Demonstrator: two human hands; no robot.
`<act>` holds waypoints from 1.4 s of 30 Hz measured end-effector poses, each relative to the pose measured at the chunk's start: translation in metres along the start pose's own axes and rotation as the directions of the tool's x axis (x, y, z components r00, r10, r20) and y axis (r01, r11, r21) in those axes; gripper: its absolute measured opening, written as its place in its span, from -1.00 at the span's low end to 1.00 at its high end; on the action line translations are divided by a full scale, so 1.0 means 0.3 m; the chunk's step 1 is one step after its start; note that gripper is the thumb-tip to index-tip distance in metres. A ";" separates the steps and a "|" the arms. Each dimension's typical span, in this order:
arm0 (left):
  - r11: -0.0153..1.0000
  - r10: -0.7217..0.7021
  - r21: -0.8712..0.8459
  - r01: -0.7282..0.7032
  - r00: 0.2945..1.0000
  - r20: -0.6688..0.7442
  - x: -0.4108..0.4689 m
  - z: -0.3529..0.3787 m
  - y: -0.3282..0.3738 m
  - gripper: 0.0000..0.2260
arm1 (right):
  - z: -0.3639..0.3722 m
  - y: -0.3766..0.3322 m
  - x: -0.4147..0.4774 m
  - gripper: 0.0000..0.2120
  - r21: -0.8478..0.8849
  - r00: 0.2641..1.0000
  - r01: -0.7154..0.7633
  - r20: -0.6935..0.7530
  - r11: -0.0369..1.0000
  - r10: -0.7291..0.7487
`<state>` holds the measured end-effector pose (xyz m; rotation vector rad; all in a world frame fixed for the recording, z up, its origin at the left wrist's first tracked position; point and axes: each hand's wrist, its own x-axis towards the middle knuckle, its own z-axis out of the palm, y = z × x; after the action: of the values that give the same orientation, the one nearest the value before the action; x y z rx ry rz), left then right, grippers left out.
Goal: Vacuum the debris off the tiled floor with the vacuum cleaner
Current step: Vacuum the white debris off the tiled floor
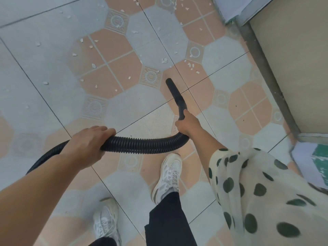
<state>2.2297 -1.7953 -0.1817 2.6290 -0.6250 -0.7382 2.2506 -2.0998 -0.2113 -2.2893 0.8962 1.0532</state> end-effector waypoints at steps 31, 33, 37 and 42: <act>0.999 -0.024 -0.035 0.023 1.000 -0.014 0.408 -0.061 0.353 -0.78 | -0.449 0.154 0.289 -0.34 -0.030 0.998 -0.054 0.010 0.998 0.054; 0.999 -0.007 -0.041 0.007 1.000 -0.006 0.408 -0.060 0.355 -0.78 | -0.449 0.157 0.288 -0.30 -0.031 0.999 -0.035 0.041 0.999 0.036; 0.999 0.012 -0.044 -0.012 1.000 -0.014 0.427 -0.064 0.368 -0.78 | -0.474 0.149 0.309 -0.32 -0.004 0.998 -0.060 0.009 0.998 0.060; 0.999 -0.018 -0.045 0.017 0.999 -0.033 0.502 -0.079 0.378 -0.78 | -0.543 0.092 0.382 -0.37 -0.046 0.999 -0.033 -0.035 0.998 0.031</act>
<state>2.3224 -1.9608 -0.1751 2.6035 -0.5708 -0.7042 2.3667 -2.2640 -0.2077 -2.3451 0.9342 1.0624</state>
